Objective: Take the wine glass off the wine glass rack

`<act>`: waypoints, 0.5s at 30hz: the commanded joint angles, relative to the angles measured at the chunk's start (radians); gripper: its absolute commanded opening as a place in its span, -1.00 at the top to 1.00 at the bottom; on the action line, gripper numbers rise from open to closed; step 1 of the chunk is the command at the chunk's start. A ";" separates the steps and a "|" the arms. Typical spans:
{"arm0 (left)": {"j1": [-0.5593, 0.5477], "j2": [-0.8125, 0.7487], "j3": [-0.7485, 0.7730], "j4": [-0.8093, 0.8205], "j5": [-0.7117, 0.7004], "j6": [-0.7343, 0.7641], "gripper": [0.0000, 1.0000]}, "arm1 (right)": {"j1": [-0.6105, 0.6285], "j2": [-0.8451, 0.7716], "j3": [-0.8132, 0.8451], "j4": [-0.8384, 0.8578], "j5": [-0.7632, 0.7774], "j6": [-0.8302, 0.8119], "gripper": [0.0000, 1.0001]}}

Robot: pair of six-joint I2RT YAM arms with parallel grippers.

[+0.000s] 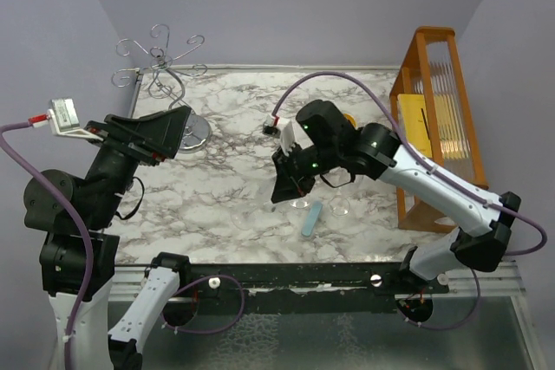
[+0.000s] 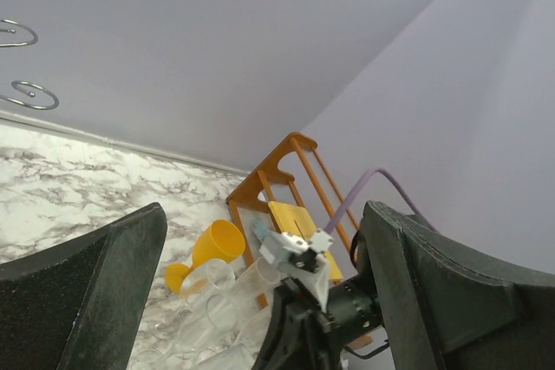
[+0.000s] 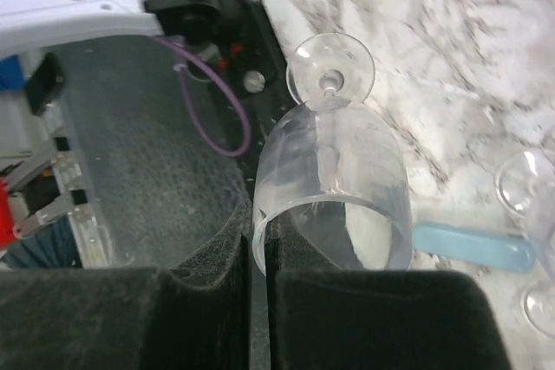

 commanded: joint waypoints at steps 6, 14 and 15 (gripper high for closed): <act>0.003 -0.025 0.023 -0.021 -0.037 0.034 -0.98 | 0.085 0.117 0.068 -0.206 0.322 -0.027 0.98; 0.003 -0.031 0.032 -0.041 -0.052 0.045 -0.98 | 0.139 0.214 0.112 -0.265 0.423 -0.021 0.98; 0.003 -0.033 0.034 -0.045 -0.054 0.048 -0.98 | 0.141 0.226 0.115 -0.273 0.433 -0.022 0.98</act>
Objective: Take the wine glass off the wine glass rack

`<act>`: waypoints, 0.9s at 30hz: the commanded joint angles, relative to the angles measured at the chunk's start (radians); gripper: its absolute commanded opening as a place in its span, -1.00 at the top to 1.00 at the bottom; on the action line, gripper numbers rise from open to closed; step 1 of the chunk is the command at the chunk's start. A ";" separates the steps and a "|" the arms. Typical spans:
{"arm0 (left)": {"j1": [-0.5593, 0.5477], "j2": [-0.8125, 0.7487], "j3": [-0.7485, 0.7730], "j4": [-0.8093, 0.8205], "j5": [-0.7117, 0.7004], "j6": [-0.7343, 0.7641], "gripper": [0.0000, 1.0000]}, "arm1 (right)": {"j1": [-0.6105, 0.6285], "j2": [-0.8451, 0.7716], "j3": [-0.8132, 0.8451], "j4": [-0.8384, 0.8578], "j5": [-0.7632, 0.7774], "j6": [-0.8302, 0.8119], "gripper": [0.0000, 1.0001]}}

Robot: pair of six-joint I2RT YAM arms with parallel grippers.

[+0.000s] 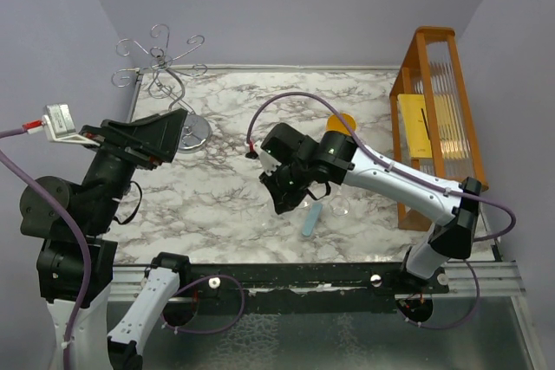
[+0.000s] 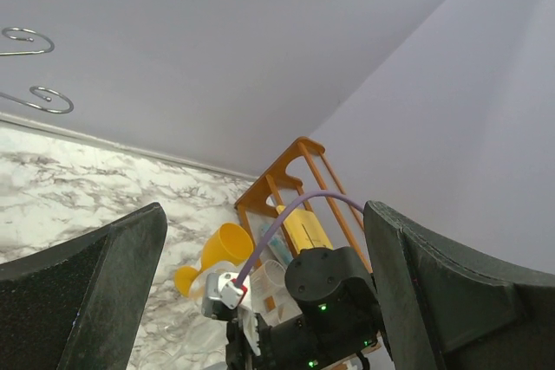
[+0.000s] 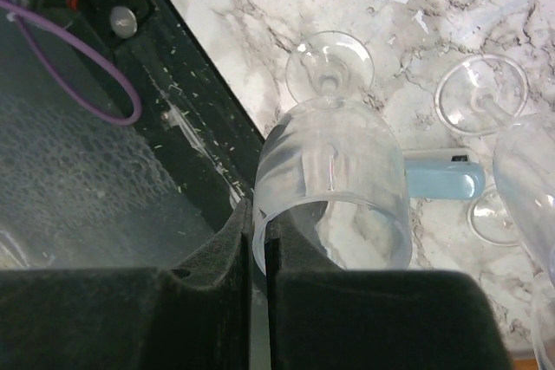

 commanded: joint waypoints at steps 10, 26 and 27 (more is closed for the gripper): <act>0.003 -0.021 0.050 -0.050 -0.050 0.046 -0.98 | 0.029 0.085 0.040 -0.045 0.141 -0.005 0.98; 0.003 -0.023 0.065 -0.068 -0.057 0.046 -0.98 | 0.031 0.129 0.081 -0.058 0.184 -0.012 0.36; 0.003 -0.024 0.067 -0.068 -0.057 0.045 -0.98 | 0.031 0.126 0.089 -0.056 0.188 -0.012 0.27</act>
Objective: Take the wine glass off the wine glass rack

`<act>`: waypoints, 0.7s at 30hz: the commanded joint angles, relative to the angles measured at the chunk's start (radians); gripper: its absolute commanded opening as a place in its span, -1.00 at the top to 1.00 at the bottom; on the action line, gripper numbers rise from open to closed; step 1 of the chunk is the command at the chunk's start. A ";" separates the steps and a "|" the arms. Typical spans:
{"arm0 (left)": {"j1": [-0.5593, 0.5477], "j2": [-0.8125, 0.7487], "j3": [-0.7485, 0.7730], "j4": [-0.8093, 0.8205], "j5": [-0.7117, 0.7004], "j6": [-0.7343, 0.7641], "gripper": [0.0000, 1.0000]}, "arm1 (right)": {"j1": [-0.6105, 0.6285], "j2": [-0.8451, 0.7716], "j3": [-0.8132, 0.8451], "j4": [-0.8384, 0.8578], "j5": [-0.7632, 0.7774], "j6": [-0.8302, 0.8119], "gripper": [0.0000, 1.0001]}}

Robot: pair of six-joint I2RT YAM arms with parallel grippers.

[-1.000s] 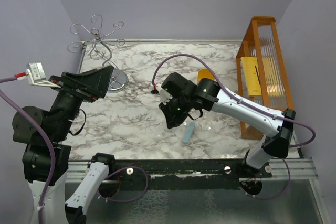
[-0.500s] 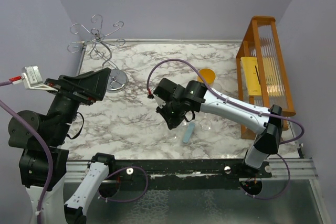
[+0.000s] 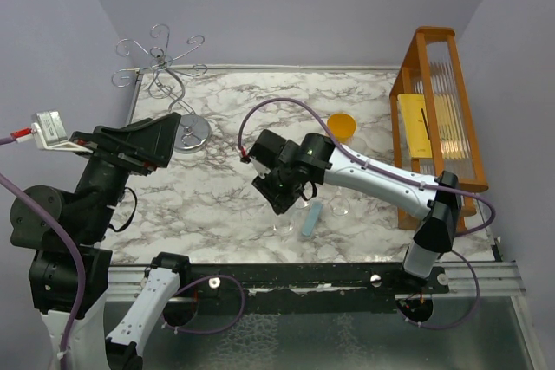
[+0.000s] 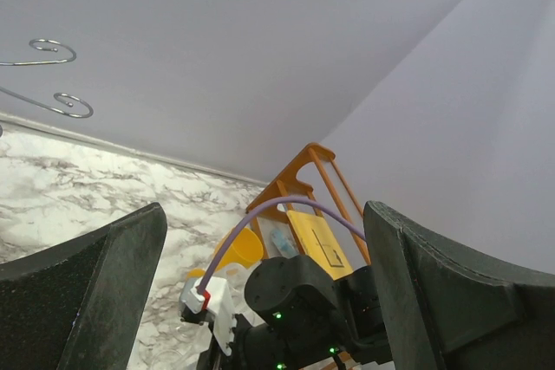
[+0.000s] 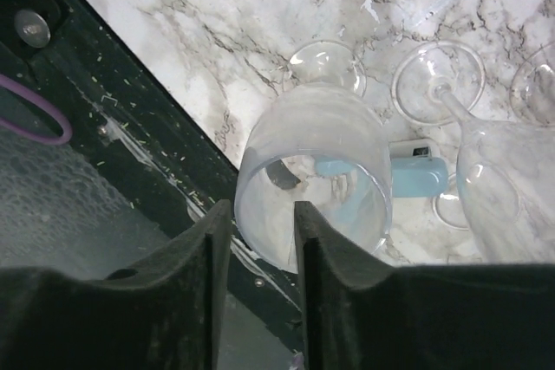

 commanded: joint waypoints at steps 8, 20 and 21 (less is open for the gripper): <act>0.002 -0.014 0.025 -0.020 -0.029 0.020 -0.98 | 0.008 -0.071 0.105 0.041 0.113 -0.017 -0.74; 0.002 0.024 0.020 -0.047 -0.064 0.075 -0.98 | -0.087 -0.346 0.059 0.295 0.303 -0.075 -0.99; 0.001 0.032 0.026 -0.052 -0.069 0.083 -0.98 | -0.113 -0.376 0.057 0.314 0.321 -0.078 -0.99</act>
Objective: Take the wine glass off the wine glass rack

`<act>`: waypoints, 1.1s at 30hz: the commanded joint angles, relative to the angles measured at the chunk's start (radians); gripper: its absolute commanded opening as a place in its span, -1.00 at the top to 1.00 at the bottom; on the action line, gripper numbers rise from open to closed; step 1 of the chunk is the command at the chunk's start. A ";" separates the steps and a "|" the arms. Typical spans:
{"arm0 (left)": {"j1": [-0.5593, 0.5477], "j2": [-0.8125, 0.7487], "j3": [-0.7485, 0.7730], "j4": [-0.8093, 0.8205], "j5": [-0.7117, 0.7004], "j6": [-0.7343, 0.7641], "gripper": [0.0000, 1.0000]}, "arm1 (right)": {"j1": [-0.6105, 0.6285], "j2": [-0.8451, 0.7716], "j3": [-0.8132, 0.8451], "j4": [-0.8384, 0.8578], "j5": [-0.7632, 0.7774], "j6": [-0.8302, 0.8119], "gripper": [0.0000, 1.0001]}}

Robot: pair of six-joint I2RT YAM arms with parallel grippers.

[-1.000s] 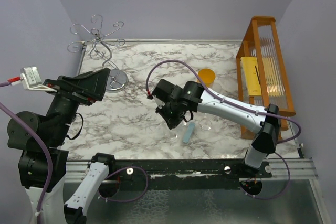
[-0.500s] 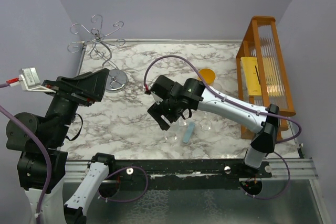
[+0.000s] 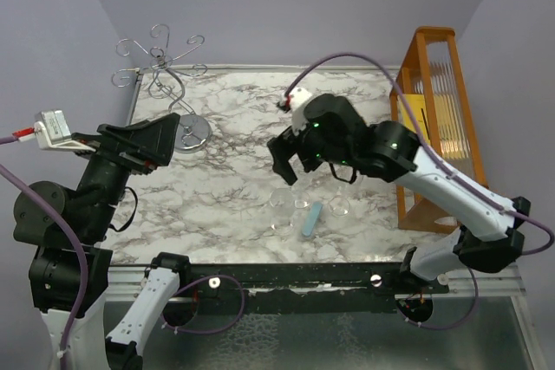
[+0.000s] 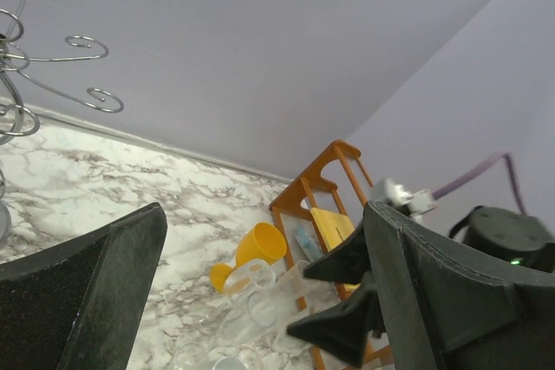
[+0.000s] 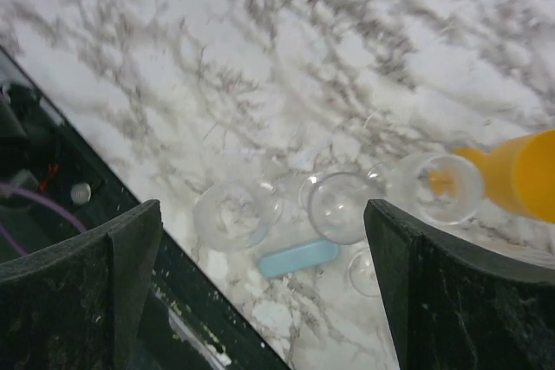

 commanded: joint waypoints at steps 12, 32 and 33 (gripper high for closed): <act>0.002 0.204 0.363 -0.059 -0.113 0.189 -0.98 | -0.145 -0.418 0.229 0.131 0.227 -0.169 -0.99; 0.002 0.247 0.463 0.047 -0.214 0.323 -0.98 | -0.145 -0.544 0.295 0.096 0.276 -0.098 -0.99; 0.002 0.244 0.451 0.052 -0.214 0.324 -0.98 | -0.145 -0.534 0.306 0.079 0.289 -0.086 -0.99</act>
